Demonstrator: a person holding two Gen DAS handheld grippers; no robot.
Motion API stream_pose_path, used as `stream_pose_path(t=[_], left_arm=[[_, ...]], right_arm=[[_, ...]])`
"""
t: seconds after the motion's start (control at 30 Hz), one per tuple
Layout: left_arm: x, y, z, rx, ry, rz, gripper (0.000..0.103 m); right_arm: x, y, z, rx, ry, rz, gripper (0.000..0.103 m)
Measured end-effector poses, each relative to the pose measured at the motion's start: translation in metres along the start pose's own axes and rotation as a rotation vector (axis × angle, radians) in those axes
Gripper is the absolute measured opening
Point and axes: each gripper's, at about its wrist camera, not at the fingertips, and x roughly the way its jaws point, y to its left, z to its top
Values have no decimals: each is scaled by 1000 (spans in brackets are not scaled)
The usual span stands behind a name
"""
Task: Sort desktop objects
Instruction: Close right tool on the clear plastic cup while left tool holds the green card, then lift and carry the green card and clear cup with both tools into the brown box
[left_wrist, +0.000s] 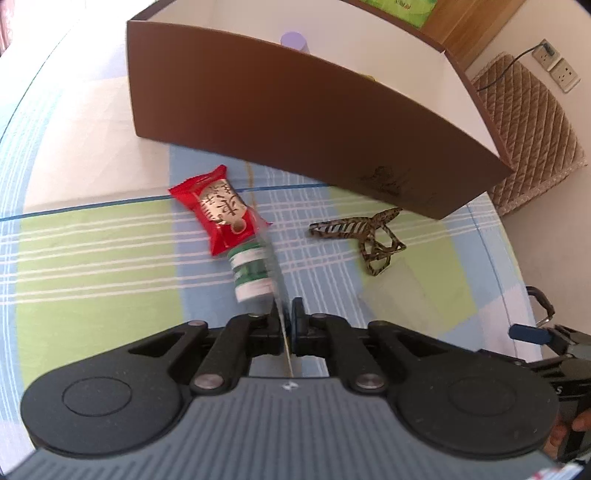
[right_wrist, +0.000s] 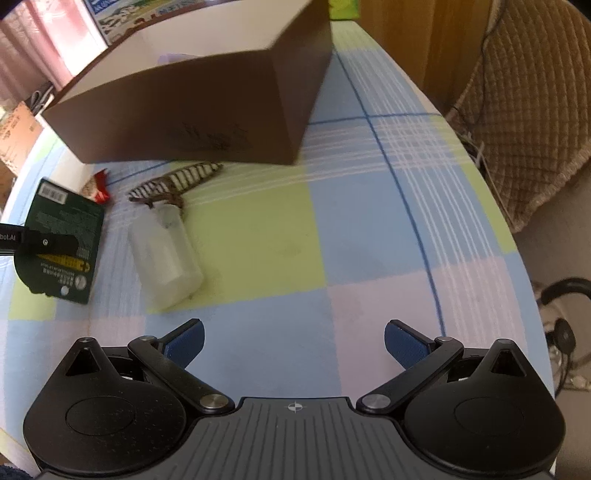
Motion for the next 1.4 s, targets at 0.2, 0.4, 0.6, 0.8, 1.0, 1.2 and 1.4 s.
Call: stream_pose_path(t=[0.2, 0.4, 0.6, 0.8, 1.0, 1.2, 1.4], left_arm=[[-17, 5, -8, 36, -17, 38, 0], [-31, 22, -16, 21, -31, 87, 0], [-44, 42, -23, -13, -50, 124, 0], [-57, 55, -27, -36, -71, 144, 0], [-65, 63, -32, -52, -81, 149, 0], [-71, 66, -36, -50, -81, 140, 0], [-76, 64, -39, -34, -83, 125, 0]], right_arm=[[-2, 19, 7, -47, -39, 48, 101], [2, 43, 15, -125, -69, 93, 101], [15, 72, 24, -226, -80, 117, 101], [36, 94, 29, -312, -67, 113, 89], [53, 105, 31, -361, -55, 85, 76], [62, 110, 20, -418, -35, 64, 50], [39, 106, 10, -397, -53, 110, 50]])
